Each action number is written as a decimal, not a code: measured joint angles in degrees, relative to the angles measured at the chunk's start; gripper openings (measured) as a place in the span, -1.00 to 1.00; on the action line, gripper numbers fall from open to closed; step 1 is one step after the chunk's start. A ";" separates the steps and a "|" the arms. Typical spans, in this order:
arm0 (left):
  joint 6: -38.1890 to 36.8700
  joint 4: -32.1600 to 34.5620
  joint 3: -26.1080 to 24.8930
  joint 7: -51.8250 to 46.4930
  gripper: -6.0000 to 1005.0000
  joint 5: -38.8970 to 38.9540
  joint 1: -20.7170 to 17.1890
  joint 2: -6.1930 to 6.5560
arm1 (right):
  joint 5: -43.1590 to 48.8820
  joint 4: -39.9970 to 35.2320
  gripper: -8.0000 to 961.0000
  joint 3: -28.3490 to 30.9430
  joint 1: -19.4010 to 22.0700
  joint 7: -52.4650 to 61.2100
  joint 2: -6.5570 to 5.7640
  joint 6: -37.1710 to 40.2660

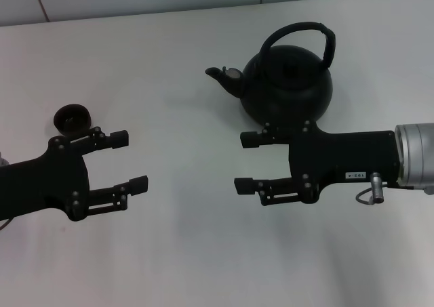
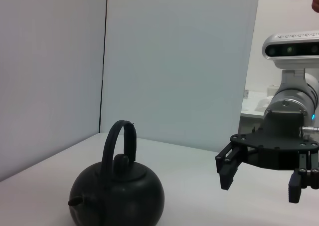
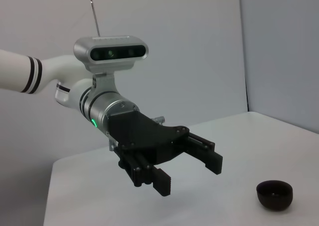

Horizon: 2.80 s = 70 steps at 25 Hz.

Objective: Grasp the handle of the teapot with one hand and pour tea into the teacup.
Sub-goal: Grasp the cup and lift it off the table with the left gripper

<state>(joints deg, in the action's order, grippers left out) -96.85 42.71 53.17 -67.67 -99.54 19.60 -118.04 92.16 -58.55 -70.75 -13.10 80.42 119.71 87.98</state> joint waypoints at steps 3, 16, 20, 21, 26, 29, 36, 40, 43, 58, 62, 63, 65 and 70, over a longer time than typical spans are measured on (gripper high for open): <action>0.00 0.00 0.00 0.00 0.61 -0.01 0.00 0.00 | -0.04 0.16 0.57 0.00 -0.24 0.00 0.00 0.00; 0.23 0.00 -0.01 0.00 0.61 -0.13 -0.01 0.00 | -0.05 0.18 0.57 0.00 -0.40 0.23 0.00 0.00; 1.62 0.35 -0.42 -0.26 0.60 0.07 -0.01 0.00 | -0.58 0.20 0.57 -0.03 -0.50 0.23 0.00 0.00; 3.35 0.51 -0.87 -0.71 0.60 0.18 0.03 0.00 | -1.16 0.33 0.57 -0.12 -0.52 0.18 0.00 0.00; 9.90 -0.14 -2.72 -0.36 0.60 1.97 0.15 -0.52 | -1.96 0.46 0.57 -0.40 -0.56 0.10 -0.01 0.00; 13.15 -2.24 -3.19 1.37 0.60 5.66 0.17 -0.54 | -2.51 0.46 0.57 -0.77 -0.71 0.02 0.00 -0.02; 21.81 -11.05 -3.56 13.26 0.60 17.64 0.21 -0.54 | -3.13 0.46 0.57 -0.80 -0.95 -0.04 0.00 -0.07; 24.95 -14.86 -3.63 16.28 0.60 19.58 1.00 -0.52 | -3.27 0.39 0.57 -0.79 -1.17 -0.06 0.00 -0.11; 25.97 -18.23 -3.74 20.80 0.60 22.82 1.20 -0.56 | -3.70 0.37 0.57 -0.80 -1.33 -0.08 0.00 -0.16; 32.40 -25.04 -3.23 28.36 0.60 25.46 2.97 -0.43 | -3.96 0.44 0.57 -0.80 -2.17 -0.09 -0.11 -0.81; 33.73 -25.06 -3.05 28.38 0.60 25.29 3.03 -0.36 | -3.96 0.46 0.57 -0.79 -2.19 -0.09 -0.19 -0.88; 34.16 -25.03 -2.62 28.39 0.60 25.27 3.04 -0.32 | -3.96 0.46 0.57 -0.79 -2.19 -0.09 -0.19 -0.89; 34.59 -25.00 -2.06 28.40 0.61 25.26 3.05 -0.29 | -3.96 0.46 0.57 -0.79 -2.21 -0.09 -0.20 -0.89; 36.83 -24.77 0.41 28.42 0.61 25.26 3.24 -0.27 | -3.96 0.45 0.57 -0.79 -2.59 -0.07 -0.20 -0.89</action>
<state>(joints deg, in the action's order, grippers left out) -60.02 17.94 53.58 -39.26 -74.28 22.84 -118.30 88.20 -58.11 -71.54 -15.69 80.35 119.51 87.09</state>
